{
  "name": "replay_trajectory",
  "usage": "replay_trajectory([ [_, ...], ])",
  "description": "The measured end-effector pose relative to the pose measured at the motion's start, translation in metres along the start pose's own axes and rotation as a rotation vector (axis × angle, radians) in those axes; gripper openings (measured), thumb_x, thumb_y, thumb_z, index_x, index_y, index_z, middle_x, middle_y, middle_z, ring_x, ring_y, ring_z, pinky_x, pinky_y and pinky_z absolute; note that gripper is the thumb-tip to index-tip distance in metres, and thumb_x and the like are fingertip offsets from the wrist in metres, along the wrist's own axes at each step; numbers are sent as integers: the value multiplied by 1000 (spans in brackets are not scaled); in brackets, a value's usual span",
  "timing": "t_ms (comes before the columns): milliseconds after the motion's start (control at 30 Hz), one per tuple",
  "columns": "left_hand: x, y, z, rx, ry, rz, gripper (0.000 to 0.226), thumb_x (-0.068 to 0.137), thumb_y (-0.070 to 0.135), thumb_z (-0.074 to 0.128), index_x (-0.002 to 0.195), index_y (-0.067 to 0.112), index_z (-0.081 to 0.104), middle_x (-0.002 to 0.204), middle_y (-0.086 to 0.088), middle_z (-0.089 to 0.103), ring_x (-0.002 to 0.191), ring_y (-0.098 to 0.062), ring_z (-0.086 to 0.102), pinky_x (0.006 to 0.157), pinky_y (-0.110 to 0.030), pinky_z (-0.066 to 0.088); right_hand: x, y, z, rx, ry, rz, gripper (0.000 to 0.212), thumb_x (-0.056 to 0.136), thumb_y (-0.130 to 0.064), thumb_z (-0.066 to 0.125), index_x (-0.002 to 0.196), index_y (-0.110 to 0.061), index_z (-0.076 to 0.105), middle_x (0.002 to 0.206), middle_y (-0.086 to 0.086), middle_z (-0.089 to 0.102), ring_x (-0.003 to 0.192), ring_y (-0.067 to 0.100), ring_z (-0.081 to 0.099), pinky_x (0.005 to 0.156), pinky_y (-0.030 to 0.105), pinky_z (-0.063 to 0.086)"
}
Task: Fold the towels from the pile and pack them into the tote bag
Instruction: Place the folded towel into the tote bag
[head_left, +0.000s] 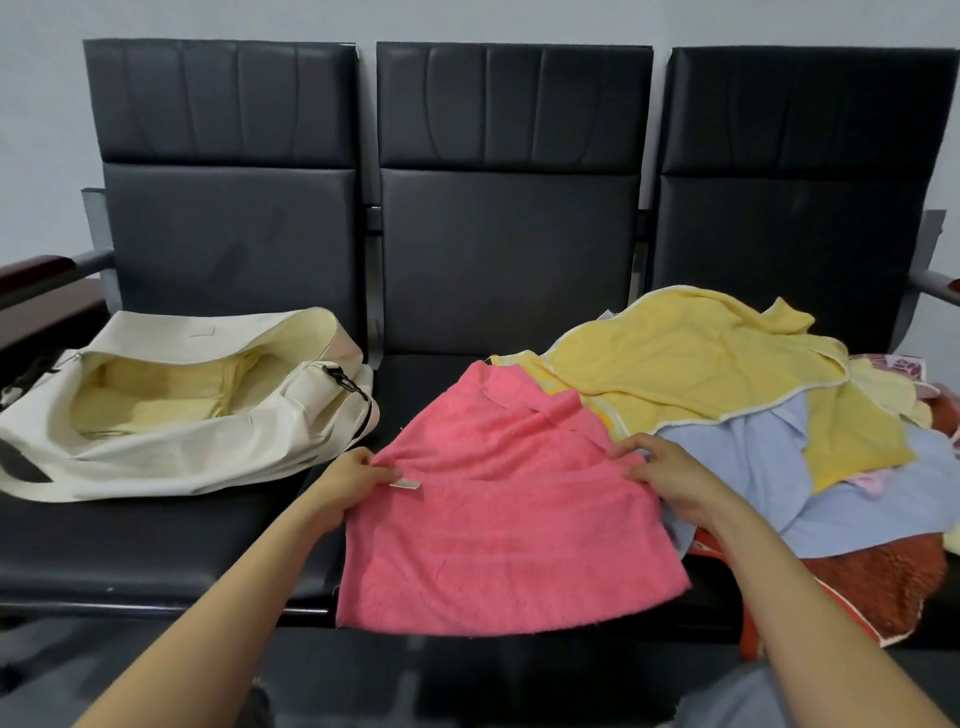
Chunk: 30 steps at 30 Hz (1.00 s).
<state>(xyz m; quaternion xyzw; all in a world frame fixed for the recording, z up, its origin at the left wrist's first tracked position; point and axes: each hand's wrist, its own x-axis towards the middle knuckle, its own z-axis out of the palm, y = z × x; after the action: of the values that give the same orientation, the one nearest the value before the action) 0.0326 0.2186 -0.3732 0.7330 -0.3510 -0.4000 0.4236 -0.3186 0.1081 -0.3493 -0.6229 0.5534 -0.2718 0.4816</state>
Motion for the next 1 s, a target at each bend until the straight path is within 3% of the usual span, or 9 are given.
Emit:
replay_trajectory([
  [133, -3, 4, -12, -222, -51, -50, 18, 79, 4, 74, 93, 2, 62, 97, -17, 66, 78, -25, 63, 70, -34, 52, -4, -3, -8, 134, -283, 154, 41, 92, 16, 37, 96, -8, 70, 110, 5, 59, 99, 16, 58, 72, 17, 52],
  [200, -5, 7, -15, -352, -95, -41, 31, 81, 1, 71, 108, 10, 61, 106, -13, 64, 87, -23, 63, 71, -32, 52, -3, -2, -12, 198, -303, 188, 41, 93, 14, 35, 99, -6, 70, 115, 8, 58, 103, 18, 57, 75, 18, 52],
  [300, -12, 11, -17, -433, -152, 19, 27, 84, -2, 66, 105, 14, 68, 111, -5, 63, 100, -9, 58, 78, -22, 47, -6, -4, -15, 370, -272, 174, 44, 92, 14, 32, 105, -7, 69, 120, 12, 58, 108, 23, 56, 84, 27, 50],
  [400, -21, 12, -20, -391, -204, 62, 32, 82, -3, 65, 109, 13, 69, 121, -8, 62, 117, -14, 52, 93, -26, 45, -14, -8, -13, 472, -200, 86, 50, 89, 16, 33, 109, -14, 67, 120, 8, 56, 107, 22, 55, 80, 27, 47],
  [500, -30, 19, -26, -359, -286, 63, 32, 85, -5, 61, 111, 13, 68, 122, -12, 63, 108, -18, 60, 84, -24, 52, -20, -11, -14, 510, -170, 59, 54, 87, 18, 32, 119, -14, 62, 126, 9, 53, 107, 20, 54, 82, 26, 46],
  [633, -41, 58, -34, -351, -203, 159, 35, 88, -8, 57, 115, 12, 64, 116, -8, 61, 98, -12, 59, 73, -18, 55, -29, -33, -31, 501, -187, 36, 52, 87, 13, 37, 125, -12, 61, 132, 6, 52, 124, 24, 48, 105, 32, 39],
  [733, -57, 107, -39, -277, -104, 306, 38, 89, -8, 55, 124, 8, 59, 105, -8, 63, 79, -12, 59, 56, -14, 51, -39, -73, -45, 511, -158, -60, 55, 86, 12, 34, 128, -14, 59, 128, 7, 55, 113, 21, 54, 93, 28, 45],
  [900, -84, 189, -60, -315, 25, 587, 48, 87, -11, 57, 128, 13, 58, 100, -2, 66, 84, -12, 62, 68, -13, 54, -60, -157, -72, 496, -76, -296, 65, 86, 14, 30, 137, -22, 49, 124, 1, 57, 89, 13, 54, 67, 24, 39],
  [1000, -106, 229, -83, -450, 47, 704, 47, 88, -11, 55, 126, 17, 59, 102, 1, 66, 82, -7, 62, 71, -14, 54, -77, -197, -92, 530, 55, -487, 65, 86, 16, 33, 134, -24, 53, 126, 1, 59, 94, 15, 56, 73, 26, 42],
])
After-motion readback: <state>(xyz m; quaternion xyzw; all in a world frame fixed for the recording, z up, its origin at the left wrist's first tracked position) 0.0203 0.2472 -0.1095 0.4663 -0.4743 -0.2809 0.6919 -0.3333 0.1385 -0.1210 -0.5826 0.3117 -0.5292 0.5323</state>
